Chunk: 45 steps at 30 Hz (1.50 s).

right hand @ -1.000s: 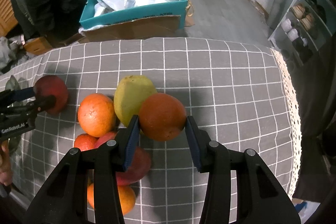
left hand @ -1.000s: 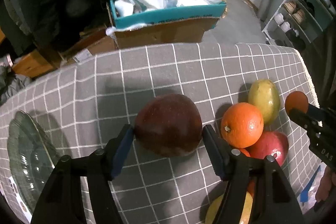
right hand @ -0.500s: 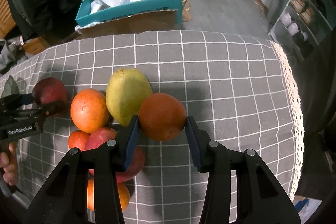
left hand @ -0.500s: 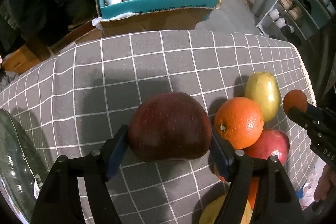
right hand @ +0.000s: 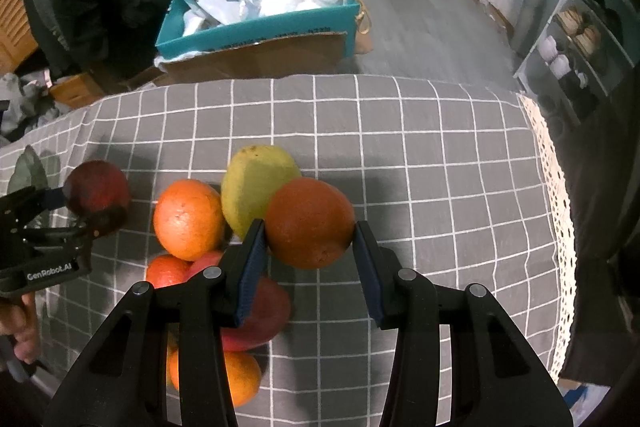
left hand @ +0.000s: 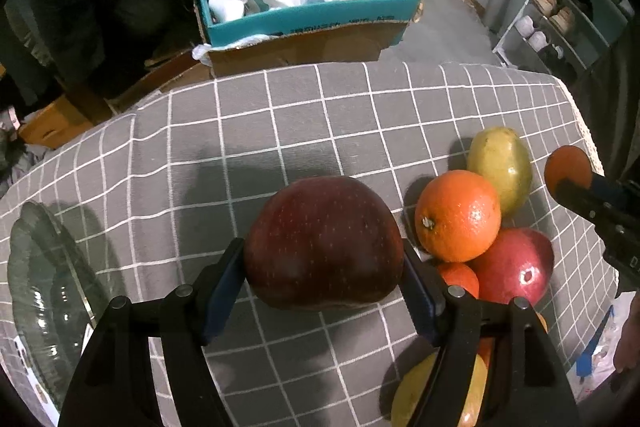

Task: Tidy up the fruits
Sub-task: 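Lift and carry the apple and orange toward the green bowl with both tools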

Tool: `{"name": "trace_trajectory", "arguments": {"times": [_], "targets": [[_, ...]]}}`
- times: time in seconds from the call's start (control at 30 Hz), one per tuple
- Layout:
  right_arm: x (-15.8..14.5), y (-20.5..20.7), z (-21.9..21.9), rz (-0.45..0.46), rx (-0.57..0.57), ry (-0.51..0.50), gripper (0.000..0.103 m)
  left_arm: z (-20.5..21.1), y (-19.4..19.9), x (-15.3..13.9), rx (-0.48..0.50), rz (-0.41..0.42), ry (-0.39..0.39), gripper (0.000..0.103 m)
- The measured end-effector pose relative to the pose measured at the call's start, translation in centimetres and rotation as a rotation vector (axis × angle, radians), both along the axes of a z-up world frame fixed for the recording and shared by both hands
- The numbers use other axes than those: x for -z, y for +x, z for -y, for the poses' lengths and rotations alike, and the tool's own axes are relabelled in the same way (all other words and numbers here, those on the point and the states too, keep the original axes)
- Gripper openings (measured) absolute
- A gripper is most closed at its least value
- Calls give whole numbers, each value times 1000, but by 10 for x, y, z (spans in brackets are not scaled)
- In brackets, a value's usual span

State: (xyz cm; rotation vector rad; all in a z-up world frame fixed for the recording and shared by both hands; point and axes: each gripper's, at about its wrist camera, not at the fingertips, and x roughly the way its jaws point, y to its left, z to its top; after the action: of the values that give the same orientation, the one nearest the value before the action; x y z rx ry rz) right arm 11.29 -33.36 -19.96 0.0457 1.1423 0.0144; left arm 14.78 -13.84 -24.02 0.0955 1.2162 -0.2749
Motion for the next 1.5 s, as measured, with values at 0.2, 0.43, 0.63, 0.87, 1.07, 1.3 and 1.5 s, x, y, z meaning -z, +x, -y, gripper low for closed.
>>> {"name": "trace_trajectory", "arguments": {"times": [0.2, 0.43, 0.63, 0.87, 1.07, 1.3, 1.5], "targets": [[-13, -3, -10, 26, -19, -1, 43, -6, -11, -17, -5, 32, 5, 74], [-33, -12, -19, 63, -31, 5, 43, -16, -23, -41, -24, 71, 9, 74], [-51, -21, -27, 94, -41, 15, 43, -27, -35, -64, -26, 125, 10, 75], [-75, -31, -40, 136, -69, 26, 43, -41, -50, -89, -40, 168, 3, 74], [-93, -39, -53, 163, -96, 31, 43, -59, -57, -104, -69, 182, -14, 74], [-110, -46, -76, 194, -144, 34, 43, -81, -67, -121, -99, 221, -15, 74], [-122, -47, -97, 213, -190, 41, 43, -100, -74, -132, -122, 243, -18, 74]]}}
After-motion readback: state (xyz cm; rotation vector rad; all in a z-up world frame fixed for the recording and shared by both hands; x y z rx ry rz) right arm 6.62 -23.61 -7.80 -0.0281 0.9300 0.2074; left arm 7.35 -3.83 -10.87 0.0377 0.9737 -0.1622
